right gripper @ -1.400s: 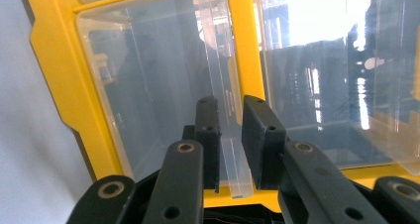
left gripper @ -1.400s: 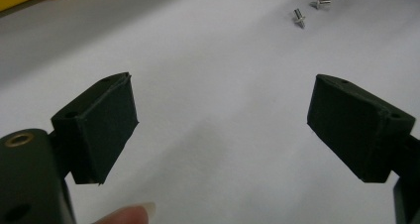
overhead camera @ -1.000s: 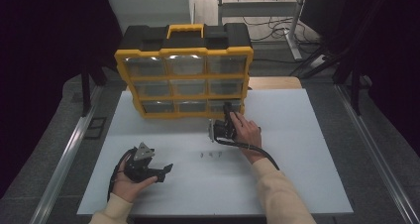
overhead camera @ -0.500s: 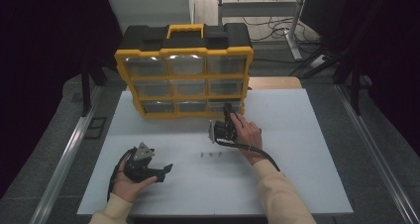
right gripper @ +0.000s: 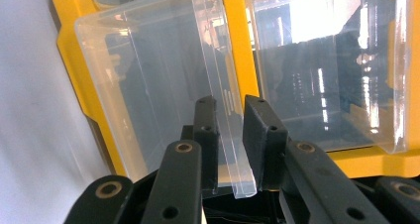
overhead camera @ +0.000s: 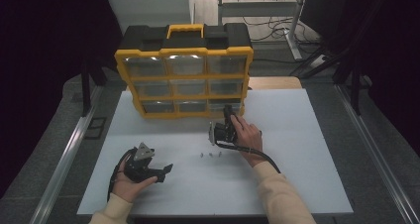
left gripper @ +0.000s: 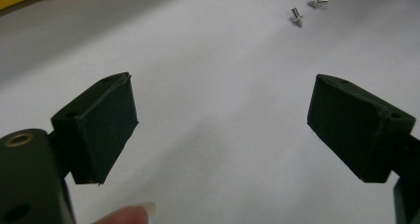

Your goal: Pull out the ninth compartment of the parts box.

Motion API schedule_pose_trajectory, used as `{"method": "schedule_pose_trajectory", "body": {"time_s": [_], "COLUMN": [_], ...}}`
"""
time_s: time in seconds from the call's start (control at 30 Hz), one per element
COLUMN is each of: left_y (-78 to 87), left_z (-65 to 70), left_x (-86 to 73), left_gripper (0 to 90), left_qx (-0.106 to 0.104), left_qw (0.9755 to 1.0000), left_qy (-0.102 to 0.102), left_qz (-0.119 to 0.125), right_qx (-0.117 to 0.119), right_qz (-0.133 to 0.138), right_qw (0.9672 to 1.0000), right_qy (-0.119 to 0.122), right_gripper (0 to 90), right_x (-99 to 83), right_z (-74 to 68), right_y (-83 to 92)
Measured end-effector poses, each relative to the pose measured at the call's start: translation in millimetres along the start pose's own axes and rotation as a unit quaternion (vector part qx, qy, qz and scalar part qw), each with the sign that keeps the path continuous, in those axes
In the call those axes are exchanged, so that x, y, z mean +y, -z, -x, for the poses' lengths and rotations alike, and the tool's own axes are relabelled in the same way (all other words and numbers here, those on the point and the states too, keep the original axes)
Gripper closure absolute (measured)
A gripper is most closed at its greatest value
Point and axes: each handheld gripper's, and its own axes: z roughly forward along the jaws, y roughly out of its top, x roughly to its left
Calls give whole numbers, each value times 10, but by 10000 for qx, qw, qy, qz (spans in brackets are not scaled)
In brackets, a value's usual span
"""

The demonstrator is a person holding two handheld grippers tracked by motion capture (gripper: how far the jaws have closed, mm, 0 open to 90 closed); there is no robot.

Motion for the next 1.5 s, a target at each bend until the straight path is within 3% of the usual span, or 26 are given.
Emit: {"method": "schedule_pose_trajectory", "body": {"time_s": [0.03,0.2,0.23,0.43,0.47,0.53,0.57,0.6,0.73,0.77,0.8,0.83,0.87,0.9,0.93,1.03,1.07,1.1,1.17,1.2,1.23,1.5], "left_y": [-2,4,5,12,13,15,15,15,15,15,16,19,21,22,22,21,21,21,20,20,20,19], "left_z": [1,1,2,-4,-5,-7,-7,-7,-7,-8,-9,-10,-10,-10,-8,-5,-4,-3,0,1,2,2], "left_x": [0,0,1,4,3,2,2,3,4,3,3,4,5,5,5,5,5,6,7,7,7,7], "left_gripper": [121,121,121,120,120,120,120,120,120,120,120,120,120,120,119,119,119,119,119,119,119,119], "left_qx": [-5,1,1,9,18,12,12,9,4,7,5,8,6,5,9,-3,-2,-1,2,1,3,-5], "left_qw": [10000,10000,10000,10000,10000,10000,10000,10000,10000,10000,10000,10000,10000,10000,10000,10000,10000,10000,10000,10000,10000,10000], "left_qy": [0,3,-3,8,11,16,13,14,20,19,23,21,18,16,15,17,16,16,14,14,10,8], "left_qz": [1,9,11,35,34,39,38,40,45,46,50,47,47,49,55,61,62,62,58,58,55,54], "right_qx": [-118,2,-117,-51,-105,-77,104,-92,-103,83,77,-125,-114,50,-120,-127,74,-127,-127,66,-122,-135], "right_qz": [-11,-4,-5,-87,3,-63,-10,-24,-50,-36,-37,-53,-62,-71,-29,-58,-65,-62,-59,-49,-65,-64], "right_qw": [9999,10000,9999,9999,9999,10000,9999,10000,9999,9999,10000,9999,9999,9999,9999,9999,9999,9999,9999,10000,9999,9999], "right_qy": [18,-13,46,28,33,7,-17,-7,-34,-55,-44,-76,-66,-70,-29,-66,-66,-64,-47,-46,-28,-39], "right_gripper": [765,765,765,765,765,765,765,764,764,763,764,764,764,764,764,763,763,762,762,762,761,760], "right_x": [2,2,0,10,3,10,7,9,8,8,9,13,14,15,12,21,22,23,25,25,28,28], "right_z": [-6,-8,-13,-21,-25,-26,-19,-31,-15,-2,-5,-27,-29,-19,-25,-34,-23,-37,-41,-31,-44,-44], "right_y": [7,33,42,85,78,101,95,108,131,133,142,157,165,168,171,192,196,207,219,220,229,234]}}
